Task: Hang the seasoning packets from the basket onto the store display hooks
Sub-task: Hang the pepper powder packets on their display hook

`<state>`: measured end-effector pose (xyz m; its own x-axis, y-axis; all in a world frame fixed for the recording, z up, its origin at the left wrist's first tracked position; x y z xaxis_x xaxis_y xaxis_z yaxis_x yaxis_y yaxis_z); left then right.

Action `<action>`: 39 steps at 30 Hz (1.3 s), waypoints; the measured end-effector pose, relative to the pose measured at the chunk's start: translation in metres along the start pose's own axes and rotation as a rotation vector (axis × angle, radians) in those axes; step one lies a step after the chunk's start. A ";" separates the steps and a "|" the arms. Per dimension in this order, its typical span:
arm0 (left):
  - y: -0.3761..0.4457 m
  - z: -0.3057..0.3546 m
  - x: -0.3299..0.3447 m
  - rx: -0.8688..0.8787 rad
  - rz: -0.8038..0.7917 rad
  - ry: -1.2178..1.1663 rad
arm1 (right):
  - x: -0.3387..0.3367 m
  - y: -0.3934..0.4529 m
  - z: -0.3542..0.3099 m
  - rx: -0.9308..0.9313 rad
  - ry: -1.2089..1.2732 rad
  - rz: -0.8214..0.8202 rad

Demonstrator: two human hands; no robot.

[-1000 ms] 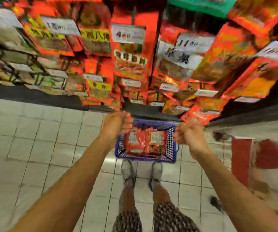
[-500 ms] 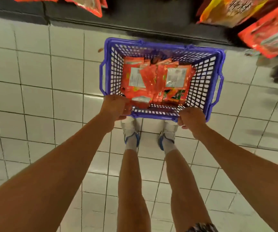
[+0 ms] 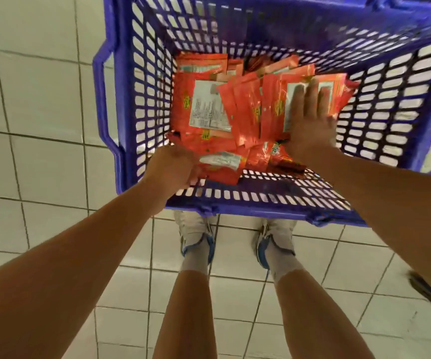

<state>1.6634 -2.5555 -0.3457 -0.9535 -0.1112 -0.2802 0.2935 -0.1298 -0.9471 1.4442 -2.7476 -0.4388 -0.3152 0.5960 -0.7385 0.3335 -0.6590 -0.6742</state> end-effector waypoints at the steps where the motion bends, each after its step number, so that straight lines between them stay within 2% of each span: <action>1: 0.005 -0.002 0.001 -0.037 -0.025 -0.066 | 0.001 0.000 0.001 -0.012 0.019 0.010; 3: 0.007 -0.003 0.002 -0.063 -0.048 -0.150 | -0.002 -0.005 0.003 -0.068 0.121 -0.005; 6: -0.008 0.000 0.001 -0.005 -0.032 -0.124 | -0.018 -0.028 -0.002 -0.153 0.388 -0.032; 9: -0.023 0.016 0.005 0.136 -0.039 -0.010 | -0.047 -0.072 -0.021 -0.063 0.896 -0.077; 11: -0.032 0.030 0.008 0.259 -0.066 -0.005 | -0.062 -0.099 -0.041 -0.016 1.318 -0.241; 12: -0.035 0.036 0.011 0.308 -0.101 -0.019 | -0.066 -0.106 -0.049 0.007 1.432 -0.316; 14: -0.040 0.041 0.015 0.327 -0.160 -0.110 | -0.067 -0.108 -0.057 0.077 1.515 -0.417; 16: -0.041 0.043 0.015 0.301 -0.111 -0.188 | -0.067 -0.099 -0.057 0.126 1.550 -0.385; 18: -0.035 0.041 0.011 0.283 0.009 -0.196 | -0.063 -0.078 -0.051 0.108 1.331 -0.195; 20: -0.024 0.038 0.006 0.271 0.098 -0.227 | -0.055 -0.052 -0.042 0.023 0.854 -0.001; 22: -0.012 0.030 0.002 0.250 0.128 -0.264 | -0.038 -0.029 -0.043 -0.158 0.412 0.058; 24: 0.000 0.021 0.000 0.237 0.133 -0.290 | -0.015 -0.013 -0.044 -0.332 0.102 0.029; 26: 0.004 0.014 -0.002 0.242 0.143 -0.298 | 0.001 -0.005 -0.041 -0.357 -0.007 -0.008; 29: -0.001 0.011 -0.002 0.227 0.151 -0.342 | 0.002 -0.011 -0.036 -0.346 0.039 0.032; 31: -0.011 0.016 -0.006 0.220 0.146 -0.349 | -0.010 -0.021 -0.033 -0.373 0.233 0.025; 33: -0.026 0.028 -0.012 0.234 0.141 -0.361 | -0.034 -0.035 -0.028 -0.322 0.559 0.026; 36: -0.056 0.051 -0.022 0.232 0.105 -0.430 | -0.082 -0.061 -0.014 0.034 1.152 -0.005; 39: -0.097 0.075 -0.028 0.205 0.023 -0.545 | -0.139 -0.094 -0.003 0.172 1.506 0.001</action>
<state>1.6668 -2.6141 -0.2346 -0.7895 -0.6003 -0.1274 0.3725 -0.3039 -0.8769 1.4593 -2.7672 -0.2723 0.8961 0.4242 -0.1306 0.1948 -0.6402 -0.7431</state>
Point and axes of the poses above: each hand's wrist, its own y-axis towards the middle knuckle, its own x-axis out of the palm, z = x × y, the point moved 3 cm from there along y, towards the middle knuckle, and after that the axes turned 8 degrees about y, right-handed, at the moved point
